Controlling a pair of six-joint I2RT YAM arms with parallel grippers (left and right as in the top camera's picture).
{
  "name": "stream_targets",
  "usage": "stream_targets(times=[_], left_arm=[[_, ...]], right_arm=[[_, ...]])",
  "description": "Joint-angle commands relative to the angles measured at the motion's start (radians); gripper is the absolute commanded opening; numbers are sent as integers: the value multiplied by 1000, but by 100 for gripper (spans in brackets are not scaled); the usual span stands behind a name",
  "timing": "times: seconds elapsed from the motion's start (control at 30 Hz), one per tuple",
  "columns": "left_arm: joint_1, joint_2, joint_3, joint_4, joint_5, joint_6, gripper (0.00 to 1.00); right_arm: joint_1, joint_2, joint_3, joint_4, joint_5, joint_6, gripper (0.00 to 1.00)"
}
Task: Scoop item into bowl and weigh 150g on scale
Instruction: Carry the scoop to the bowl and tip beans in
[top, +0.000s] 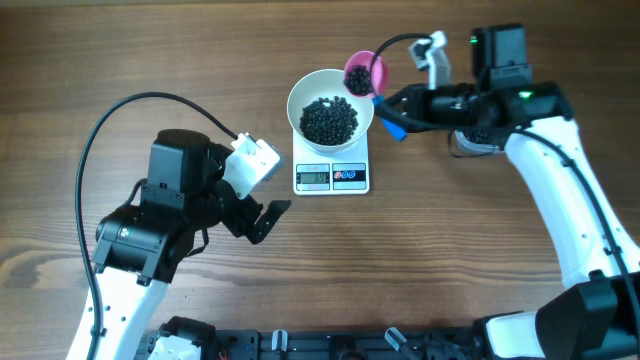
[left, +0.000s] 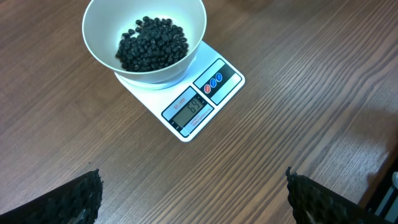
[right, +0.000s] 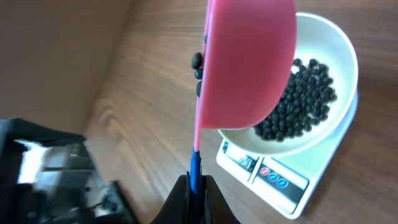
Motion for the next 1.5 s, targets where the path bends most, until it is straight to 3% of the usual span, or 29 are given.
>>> stream_targets(times=[0.0,0.1,0.23,0.33,0.73,0.93,1.07,1.2,1.27,1.33,1.47], left_arm=[[7,4,23,2,9,-6,100],[7,4,23,2,9,-6,100],[7,4,23,2,9,-6,100],[7,4,23,2,9,-6,100],[7,4,23,2,9,-6,100],[7,4,23,2,9,-6,100],[7,4,23,2,9,-6,100],[7,4,23,2,9,-6,100],[7,4,23,2,9,-6,100],[7,4,23,2,9,-6,100],[7,4,23,2,9,-6,100]], right_arm=[[78,-18,20,28,264,-44,4],[148,11,20,37,481,-117,4],[198,105,17,71,517,-208,4],[223,155,17,80,665,-232,4],[388,145,18,114,1067,-434,4],[388,102,28,114,980,-391,4],[381,-32,38,97,883,-384,4],[230,-217,38,-74,883,-311,4],[60,-252,38,-227,883,-302,4],[-115,-230,35,-301,882,-332,4],[-290,-98,35,-302,864,-386,4]])
